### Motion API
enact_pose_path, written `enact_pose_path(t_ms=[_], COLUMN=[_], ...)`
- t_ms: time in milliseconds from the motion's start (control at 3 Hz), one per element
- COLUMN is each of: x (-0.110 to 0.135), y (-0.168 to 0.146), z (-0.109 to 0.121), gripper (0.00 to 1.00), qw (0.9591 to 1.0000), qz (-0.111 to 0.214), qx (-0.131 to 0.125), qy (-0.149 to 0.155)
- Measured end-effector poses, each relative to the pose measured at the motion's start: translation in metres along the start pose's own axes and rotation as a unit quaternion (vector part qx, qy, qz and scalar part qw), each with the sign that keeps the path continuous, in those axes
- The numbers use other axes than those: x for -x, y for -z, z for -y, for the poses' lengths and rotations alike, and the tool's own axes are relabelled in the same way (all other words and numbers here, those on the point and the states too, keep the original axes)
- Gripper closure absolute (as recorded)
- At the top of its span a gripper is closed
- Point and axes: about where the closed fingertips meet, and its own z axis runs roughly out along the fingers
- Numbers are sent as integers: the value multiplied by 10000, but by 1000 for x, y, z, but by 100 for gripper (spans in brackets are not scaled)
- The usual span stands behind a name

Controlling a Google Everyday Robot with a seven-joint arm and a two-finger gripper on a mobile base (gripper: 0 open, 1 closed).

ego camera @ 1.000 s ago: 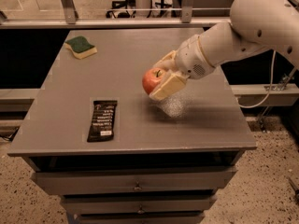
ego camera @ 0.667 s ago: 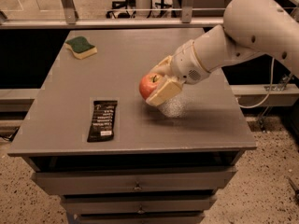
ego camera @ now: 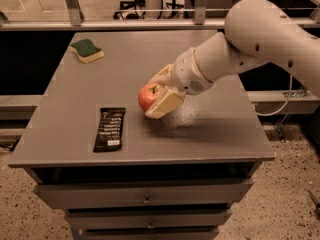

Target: Move apple near rxbar chocolate

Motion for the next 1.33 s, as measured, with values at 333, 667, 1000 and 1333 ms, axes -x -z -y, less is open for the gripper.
enact_pose_path(t_ms=[333, 667, 1000, 1333], x=[5, 11, 16, 19], y=[-13, -26, -35, -43], z=[-4, -9, -14, -17], gripper=[84, 53, 29, 1], qw=[10000, 10000, 9999, 9998], qz=[10, 8, 21, 54], qx=[44, 63, 126, 169], qy=[63, 67, 109, 102])
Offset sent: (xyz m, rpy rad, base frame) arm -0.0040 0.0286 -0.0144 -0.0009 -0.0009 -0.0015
